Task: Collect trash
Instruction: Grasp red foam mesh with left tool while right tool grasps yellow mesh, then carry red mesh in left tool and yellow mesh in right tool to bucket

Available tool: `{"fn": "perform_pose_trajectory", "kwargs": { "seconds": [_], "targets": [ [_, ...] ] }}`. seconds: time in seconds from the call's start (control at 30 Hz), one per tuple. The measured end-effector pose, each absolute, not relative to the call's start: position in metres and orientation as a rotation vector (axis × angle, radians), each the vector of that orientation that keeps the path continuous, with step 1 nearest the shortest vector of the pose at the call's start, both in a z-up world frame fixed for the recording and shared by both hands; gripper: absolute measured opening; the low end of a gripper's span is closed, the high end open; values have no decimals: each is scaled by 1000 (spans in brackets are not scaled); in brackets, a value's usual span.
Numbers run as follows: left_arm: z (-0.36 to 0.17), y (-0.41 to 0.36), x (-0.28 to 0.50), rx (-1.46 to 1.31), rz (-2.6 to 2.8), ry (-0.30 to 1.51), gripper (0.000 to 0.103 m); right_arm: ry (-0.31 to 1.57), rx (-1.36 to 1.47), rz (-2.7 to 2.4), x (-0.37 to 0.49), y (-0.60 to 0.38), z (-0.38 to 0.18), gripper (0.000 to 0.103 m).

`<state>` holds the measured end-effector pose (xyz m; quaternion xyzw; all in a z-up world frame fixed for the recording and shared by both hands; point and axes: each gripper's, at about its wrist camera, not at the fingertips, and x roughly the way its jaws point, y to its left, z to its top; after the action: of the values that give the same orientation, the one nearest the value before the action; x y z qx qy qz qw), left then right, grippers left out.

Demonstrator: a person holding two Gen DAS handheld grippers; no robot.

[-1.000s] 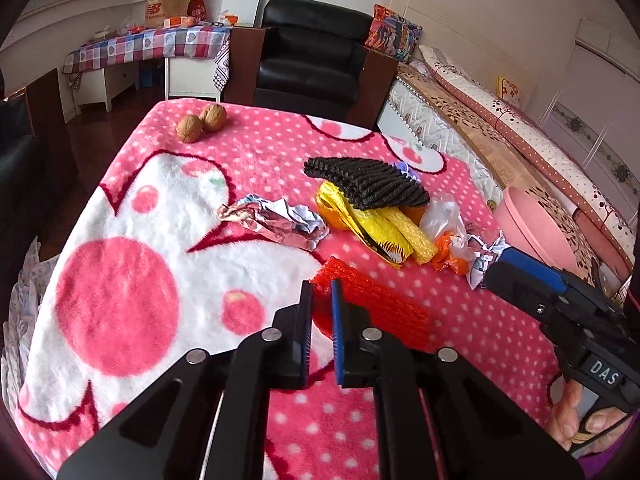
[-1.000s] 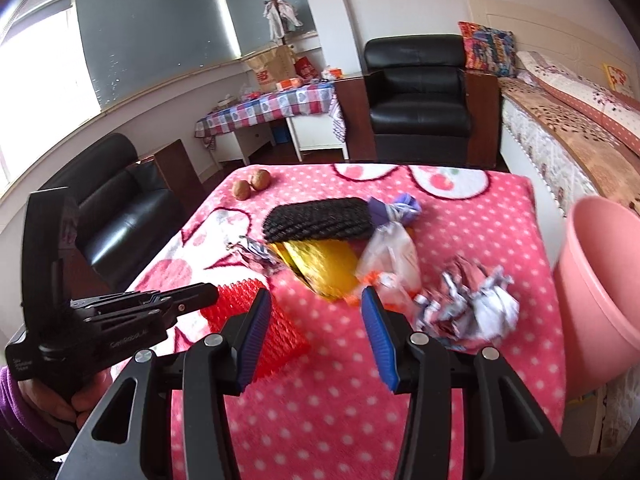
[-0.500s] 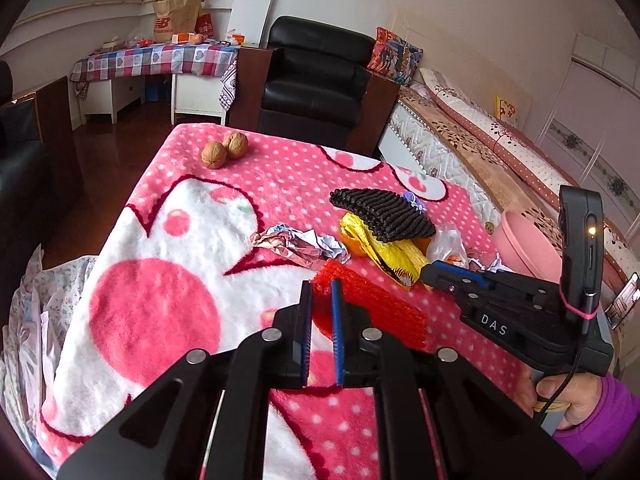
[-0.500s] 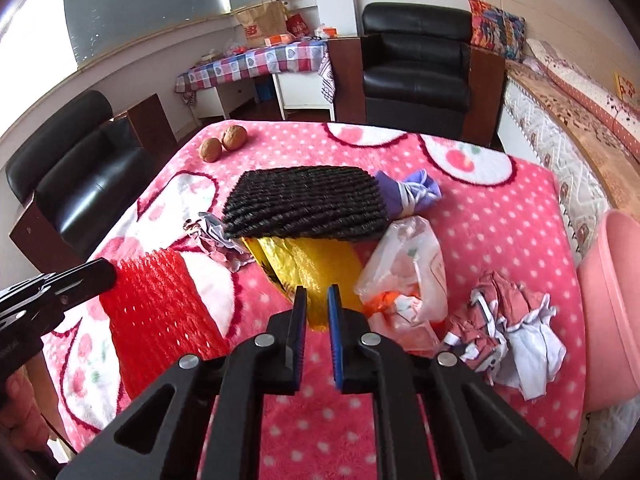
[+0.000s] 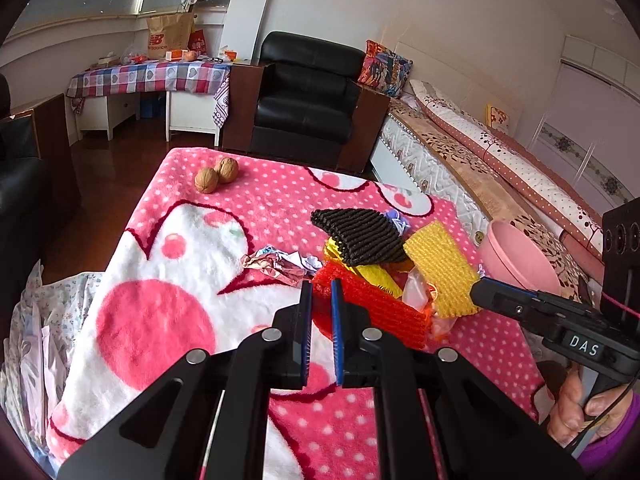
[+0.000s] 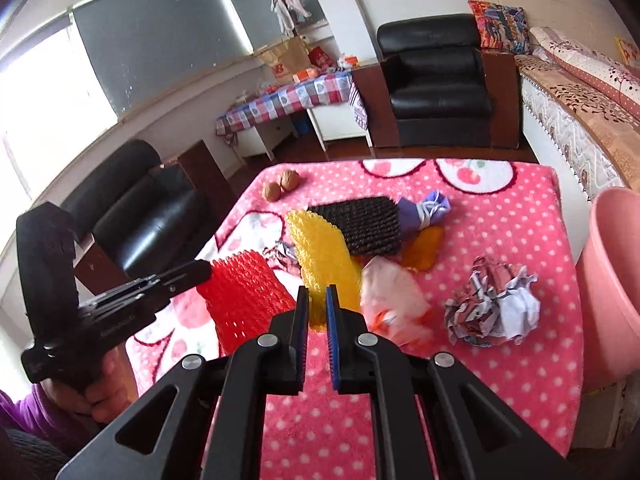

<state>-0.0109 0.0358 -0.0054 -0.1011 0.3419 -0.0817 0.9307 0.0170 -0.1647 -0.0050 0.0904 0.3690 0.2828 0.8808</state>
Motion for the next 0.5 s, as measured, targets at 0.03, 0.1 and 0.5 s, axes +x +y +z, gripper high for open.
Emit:
{"fn": "perform_pose_trajectory", "kwargs": {
  "seconds": [0.03, 0.1, 0.5],
  "targets": [
    [-3, 34, -11, -205, -171, 696, 8, 757, 200, 585, 15, -169, -1, 8],
    [2, 29, -11, -196, -181, 688, 8, 738, 227, 571, 14, -178, 7, 8],
    [30, -22, 2, -142, -279, 631, 8, 661, 315, 436, 7, -247, 22, 8]
  ]
}}
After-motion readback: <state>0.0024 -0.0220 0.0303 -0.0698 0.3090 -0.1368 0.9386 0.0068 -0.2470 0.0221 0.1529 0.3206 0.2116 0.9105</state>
